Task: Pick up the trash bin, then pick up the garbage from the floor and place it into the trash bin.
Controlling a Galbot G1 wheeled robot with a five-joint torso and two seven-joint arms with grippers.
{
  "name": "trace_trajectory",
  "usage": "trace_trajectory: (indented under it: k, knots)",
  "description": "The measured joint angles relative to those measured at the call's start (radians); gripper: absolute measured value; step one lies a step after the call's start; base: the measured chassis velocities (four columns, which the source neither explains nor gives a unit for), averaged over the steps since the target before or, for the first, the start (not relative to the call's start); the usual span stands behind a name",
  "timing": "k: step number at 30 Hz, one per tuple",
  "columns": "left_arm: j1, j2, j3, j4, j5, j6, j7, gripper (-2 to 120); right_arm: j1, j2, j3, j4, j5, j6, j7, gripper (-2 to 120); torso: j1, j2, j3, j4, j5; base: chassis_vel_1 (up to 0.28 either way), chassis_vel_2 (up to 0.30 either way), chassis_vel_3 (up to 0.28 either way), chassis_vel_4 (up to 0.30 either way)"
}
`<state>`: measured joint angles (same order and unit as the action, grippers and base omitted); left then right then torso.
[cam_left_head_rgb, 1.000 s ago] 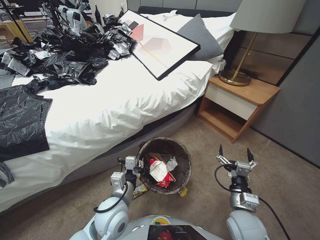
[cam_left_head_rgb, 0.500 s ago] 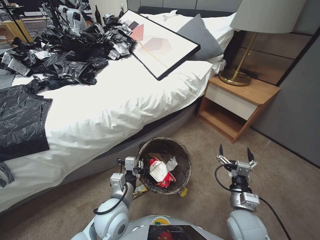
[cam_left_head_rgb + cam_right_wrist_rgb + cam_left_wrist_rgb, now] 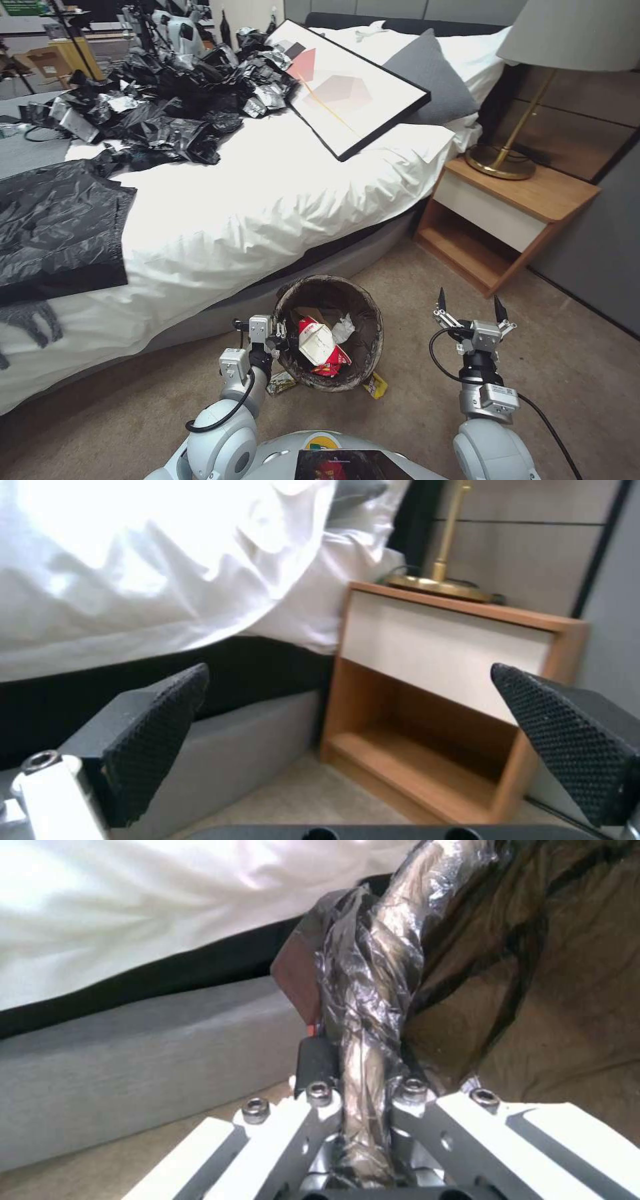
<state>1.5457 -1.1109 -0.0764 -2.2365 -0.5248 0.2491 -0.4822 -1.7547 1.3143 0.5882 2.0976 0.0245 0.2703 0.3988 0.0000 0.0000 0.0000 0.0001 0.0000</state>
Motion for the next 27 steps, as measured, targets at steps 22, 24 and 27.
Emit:
trace_trajectory:
  k: [22,24,27]
  knots:
    - [-0.001,-0.002,-0.002,0.005,0.013,-0.001,0.0,2,0.007,-0.002,-0.003,-0.007,0.004,-0.007,0.004,100,0.0,0.0,0.0,-0.0001,0.0,0.071,0.068,0.067,0.069]
    - [-0.001,-0.002,-0.002,0.005,0.013,-0.001,0.0,2,0.007,-0.002,-0.003,-0.007,0.004,-0.007,0.004,100,0.0,0.0,0.0,-0.0001,0.0,0.0,0.0,0.0,0.0]
    - [-0.001,-0.002,-0.002,0.005,0.014,-0.001,0.0,2,0.008,-0.003,-0.003,-0.007,0.005,-0.009,0.004,100,0.0,0.0,0.0,-0.0004,0.0,0.0,0.0,0.0,0.0]
